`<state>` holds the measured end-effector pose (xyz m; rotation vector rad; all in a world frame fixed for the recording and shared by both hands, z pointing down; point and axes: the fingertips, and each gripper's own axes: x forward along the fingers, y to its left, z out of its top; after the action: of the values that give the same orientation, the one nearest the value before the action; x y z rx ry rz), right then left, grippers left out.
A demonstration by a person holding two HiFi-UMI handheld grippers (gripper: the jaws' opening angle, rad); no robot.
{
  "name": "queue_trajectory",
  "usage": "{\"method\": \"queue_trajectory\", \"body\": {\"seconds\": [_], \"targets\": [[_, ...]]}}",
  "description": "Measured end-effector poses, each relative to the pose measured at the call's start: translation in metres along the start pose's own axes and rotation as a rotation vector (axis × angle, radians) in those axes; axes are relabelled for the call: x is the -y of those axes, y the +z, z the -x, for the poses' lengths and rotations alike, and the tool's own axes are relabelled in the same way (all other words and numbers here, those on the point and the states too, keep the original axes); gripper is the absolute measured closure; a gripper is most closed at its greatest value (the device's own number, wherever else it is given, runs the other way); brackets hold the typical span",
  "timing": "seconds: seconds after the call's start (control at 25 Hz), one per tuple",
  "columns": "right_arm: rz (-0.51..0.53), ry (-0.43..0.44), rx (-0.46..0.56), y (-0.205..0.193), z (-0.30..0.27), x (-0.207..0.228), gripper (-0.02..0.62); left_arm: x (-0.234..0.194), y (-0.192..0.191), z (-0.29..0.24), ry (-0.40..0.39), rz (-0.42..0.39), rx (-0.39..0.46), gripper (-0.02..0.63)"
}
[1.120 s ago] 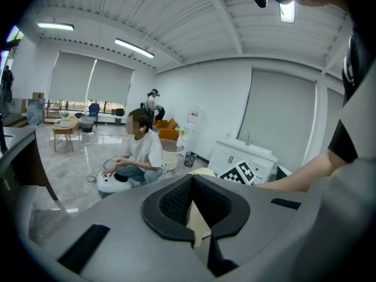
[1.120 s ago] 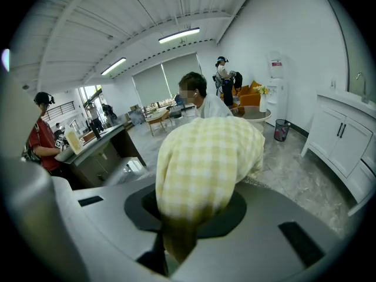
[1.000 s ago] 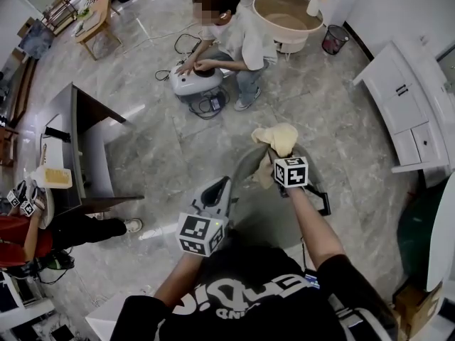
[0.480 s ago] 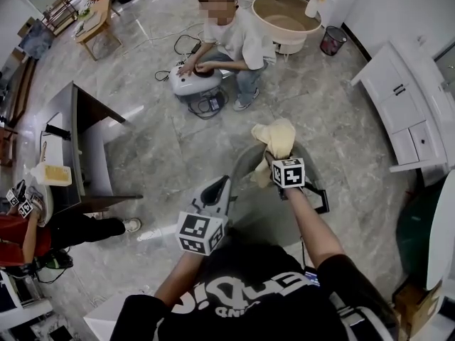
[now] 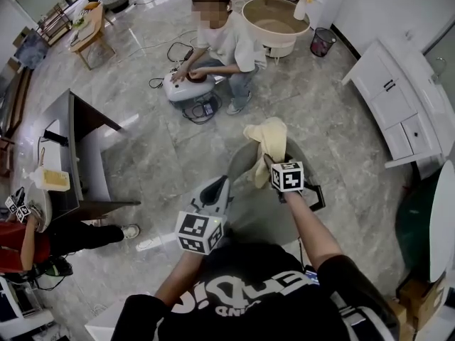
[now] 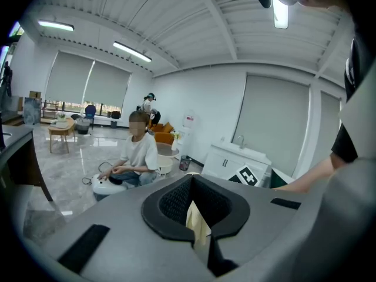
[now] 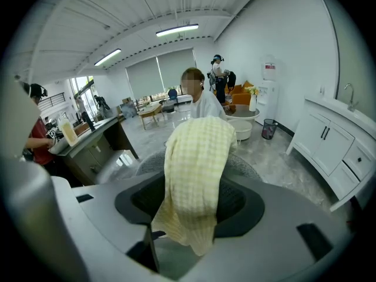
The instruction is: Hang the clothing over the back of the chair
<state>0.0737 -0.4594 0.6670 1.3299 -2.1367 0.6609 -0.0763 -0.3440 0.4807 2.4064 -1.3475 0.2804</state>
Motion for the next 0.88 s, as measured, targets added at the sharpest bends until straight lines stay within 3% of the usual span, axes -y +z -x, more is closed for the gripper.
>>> {"method": "queue_trajectory", "body": {"seconds": [0.32,0.88], "targets": [[0.009,-0.011,0.061,0.006,0.035,-0.003,0.383,0.011,0.003,0.009,-0.017,-0.013,0.030,0.591],[0.050,0.042,0.311,0.042,0.159,-0.042,0.385,0.037,0.004,0.023,-0.044,-0.023,0.063,0.591]]}}
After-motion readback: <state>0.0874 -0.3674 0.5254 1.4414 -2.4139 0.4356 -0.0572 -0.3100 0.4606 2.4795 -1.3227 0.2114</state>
